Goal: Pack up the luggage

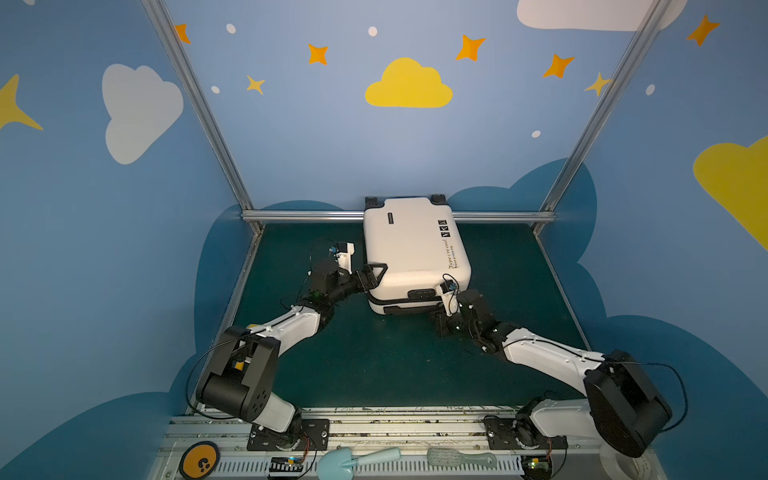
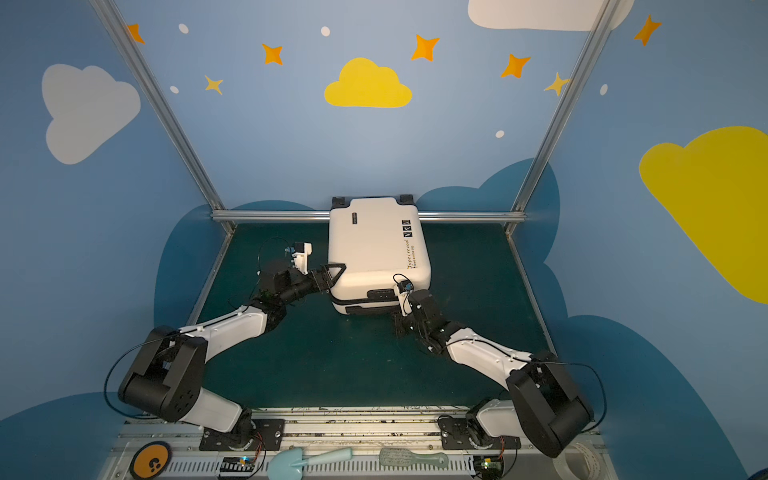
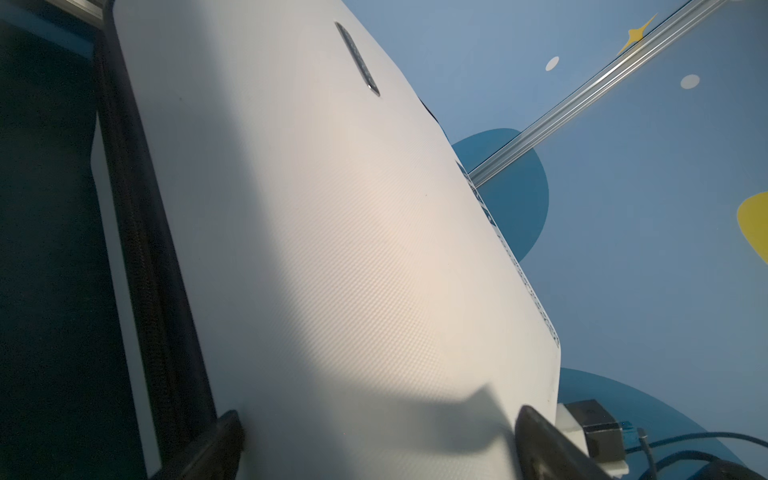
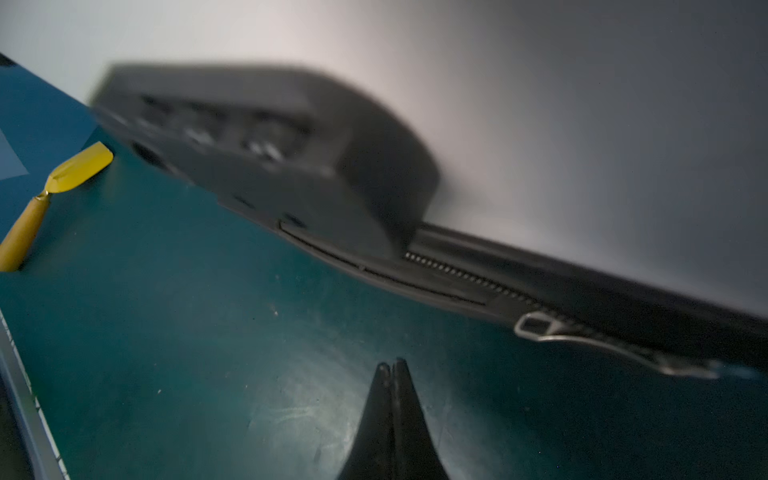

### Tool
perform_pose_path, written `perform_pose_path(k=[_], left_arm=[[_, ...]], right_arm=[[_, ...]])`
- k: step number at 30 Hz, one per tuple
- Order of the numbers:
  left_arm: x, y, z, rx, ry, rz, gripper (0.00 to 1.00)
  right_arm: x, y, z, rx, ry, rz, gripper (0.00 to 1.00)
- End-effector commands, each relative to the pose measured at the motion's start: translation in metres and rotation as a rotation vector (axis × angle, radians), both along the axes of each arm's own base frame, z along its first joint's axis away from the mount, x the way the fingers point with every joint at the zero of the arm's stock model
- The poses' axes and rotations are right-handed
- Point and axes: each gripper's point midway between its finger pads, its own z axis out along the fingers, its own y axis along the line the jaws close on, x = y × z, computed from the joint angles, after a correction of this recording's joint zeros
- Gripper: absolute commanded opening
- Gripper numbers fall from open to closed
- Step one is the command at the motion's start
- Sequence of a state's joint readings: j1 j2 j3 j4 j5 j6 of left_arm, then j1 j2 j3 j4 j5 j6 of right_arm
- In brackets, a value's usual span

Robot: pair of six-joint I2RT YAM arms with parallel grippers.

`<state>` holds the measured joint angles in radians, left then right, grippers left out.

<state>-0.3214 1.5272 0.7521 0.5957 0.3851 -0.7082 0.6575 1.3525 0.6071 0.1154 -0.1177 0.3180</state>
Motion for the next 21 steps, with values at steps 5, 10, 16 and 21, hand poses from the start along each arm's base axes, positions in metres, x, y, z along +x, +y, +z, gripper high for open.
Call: perform_pose_path(k=[5, 10, 16, 21], left_arm=[[-0.01, -0.017, -0.018, 0.022, 0.061, -0.064, 1.0], [-0.012, -0.006, -0.011, 0.058, 0.05, -0.027, 1.0], [-0.019, 0.049, -0.013, 0.123, 0.067, 0.179, 1.0], [-0.037, 0.091, -0.031, 0.259, 0.038, 0.332, 1.0]], right_arm=[[-0.006, 0.0, 0.008, 0.008, 0.031, -0.004, 0.0], [-0.003, -0.014, 0.025, 0.016, 0.023, -0.05, 0.0], [0.0, -0.037, 0.045, 0.046, 0.017, -0.113, 0.0], [0.005, -0.056, 0.066, 0.074, -0.037, -0.162, 0.22]])
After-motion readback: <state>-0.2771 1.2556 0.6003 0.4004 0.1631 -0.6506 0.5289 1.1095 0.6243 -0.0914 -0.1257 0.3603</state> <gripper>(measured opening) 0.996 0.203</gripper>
